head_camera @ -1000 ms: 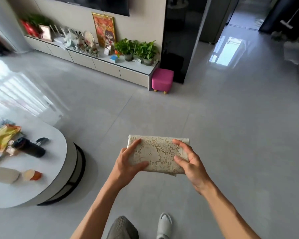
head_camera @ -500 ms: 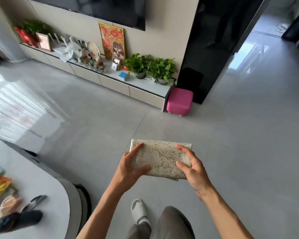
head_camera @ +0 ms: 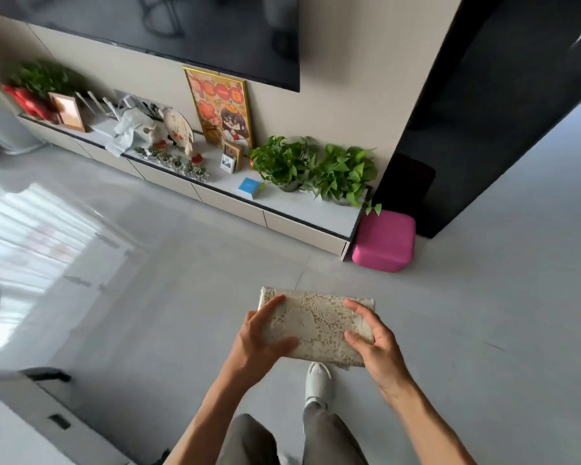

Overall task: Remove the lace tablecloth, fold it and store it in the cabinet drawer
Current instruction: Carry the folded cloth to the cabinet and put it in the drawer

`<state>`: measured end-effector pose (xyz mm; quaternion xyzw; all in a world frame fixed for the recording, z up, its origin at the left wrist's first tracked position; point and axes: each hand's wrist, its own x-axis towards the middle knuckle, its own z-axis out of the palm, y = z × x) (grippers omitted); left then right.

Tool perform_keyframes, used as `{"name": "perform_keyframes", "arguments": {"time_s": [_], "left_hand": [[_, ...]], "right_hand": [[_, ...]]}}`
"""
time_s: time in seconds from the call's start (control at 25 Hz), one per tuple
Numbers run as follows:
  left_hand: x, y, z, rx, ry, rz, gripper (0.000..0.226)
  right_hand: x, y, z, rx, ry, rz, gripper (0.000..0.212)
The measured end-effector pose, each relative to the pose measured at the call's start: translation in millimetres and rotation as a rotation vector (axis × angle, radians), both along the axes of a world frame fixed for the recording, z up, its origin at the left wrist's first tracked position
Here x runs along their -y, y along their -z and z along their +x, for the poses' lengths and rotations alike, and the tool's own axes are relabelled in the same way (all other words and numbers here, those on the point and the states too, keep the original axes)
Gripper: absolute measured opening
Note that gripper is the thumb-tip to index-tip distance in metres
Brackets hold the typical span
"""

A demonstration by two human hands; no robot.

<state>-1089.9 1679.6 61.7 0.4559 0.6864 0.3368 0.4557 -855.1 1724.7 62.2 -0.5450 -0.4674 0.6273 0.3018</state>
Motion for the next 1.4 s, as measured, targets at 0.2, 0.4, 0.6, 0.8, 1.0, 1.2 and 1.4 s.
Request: {"name": "perform_keyframes", "arguments": {"time_s": [0.2, 0.4, 0.6, 0.8, 1.0, 1.2, 1.4], "left_hand": [[-93, 26, -75, 0.055, 0.002, -0.117, 0.074], [-195, 76, -165, 0.072, 0.069, -0.172, 0.061], [-298, 173, -219, 0.272, -0.001, -0.295, 0.097], [-351, 353, -229, 0.515, 0.035, -0.595, 0.051], [-373, 545, -228, 0.435, 0.098, -0.498, 0.057], [-404, 669, -271, 0.54, 0.444, -0.504, 0.047], [-422, 703, -294, 0.375, 0.563, -0.417, 0.045]], "right_hand": [[-90, 28, -75, -0.002, 0.037, -0.067, 0.056], [-160, 76, -158, -0.006, 0.127, -0.126, 0.053], [-230, 173, -213, 0.001, 0.228, -0.179, 0.054], [-278, 359, -218, 0.085, 0.229, -0.248, 0.06], [-305, 547, -215, 0.314, 0.346, -0.345, 0.021], [-370, 690, -193, -0.505, 0.82, -0.554, 0.054], [-427, 769, -210, -1.036, 0.923, -0.461, 0.092]]}}
